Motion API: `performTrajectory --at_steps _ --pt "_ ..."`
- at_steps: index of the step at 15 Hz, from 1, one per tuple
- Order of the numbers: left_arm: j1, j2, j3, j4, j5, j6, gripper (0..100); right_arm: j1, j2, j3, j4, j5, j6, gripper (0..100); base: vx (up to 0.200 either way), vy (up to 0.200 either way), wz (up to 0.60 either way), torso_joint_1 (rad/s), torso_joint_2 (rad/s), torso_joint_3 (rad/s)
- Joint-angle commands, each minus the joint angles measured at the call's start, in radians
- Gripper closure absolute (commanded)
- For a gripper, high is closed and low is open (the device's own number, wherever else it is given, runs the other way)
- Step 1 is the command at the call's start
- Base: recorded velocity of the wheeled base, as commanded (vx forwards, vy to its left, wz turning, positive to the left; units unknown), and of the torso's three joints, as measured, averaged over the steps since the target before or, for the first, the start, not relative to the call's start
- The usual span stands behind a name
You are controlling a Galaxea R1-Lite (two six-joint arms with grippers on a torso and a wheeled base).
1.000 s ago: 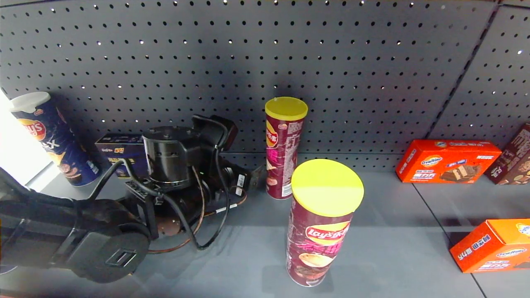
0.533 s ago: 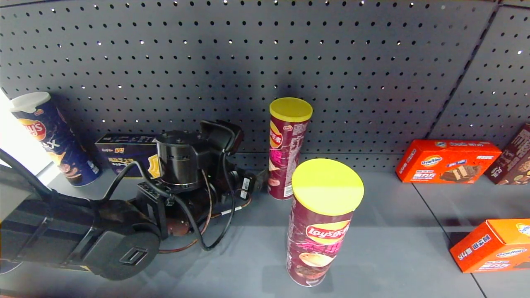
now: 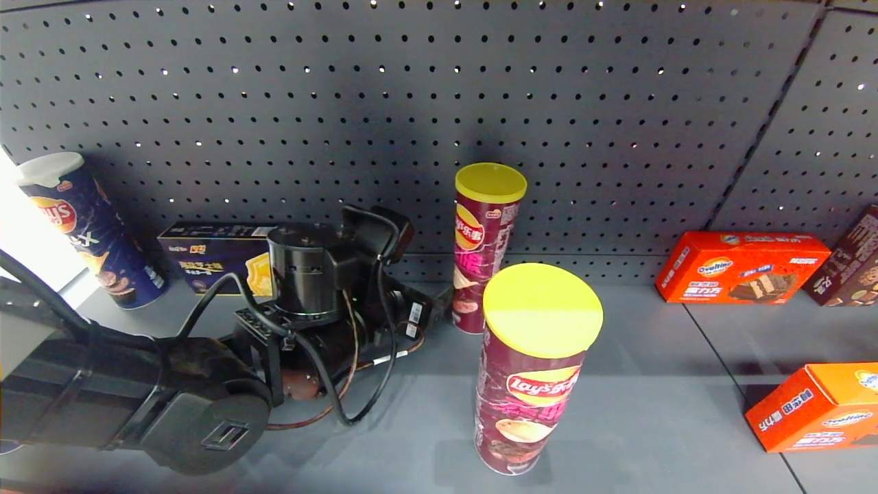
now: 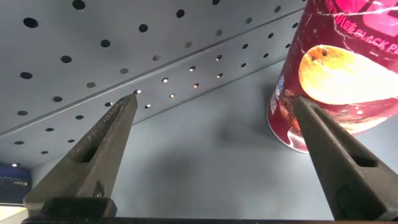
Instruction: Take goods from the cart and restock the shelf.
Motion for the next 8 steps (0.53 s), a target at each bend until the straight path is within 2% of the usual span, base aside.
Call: performTrajectory --at_steps 1,8 --pt "-0.003 0.0 0.0 0.0 0.0 0.0 0 0.0 0.003 0.0 0.0 -0.001 -0.001 0 0.0 0.0 0.0 0.0 0.0 0.0" --pt "-0.032 -0.002 0.001 0.006 0.0 -0.017 0 0.0 0.001 0.0 0.0 0.001 -0.001 0 0.0 0.0 0.0 0.0 0.0 0.0"
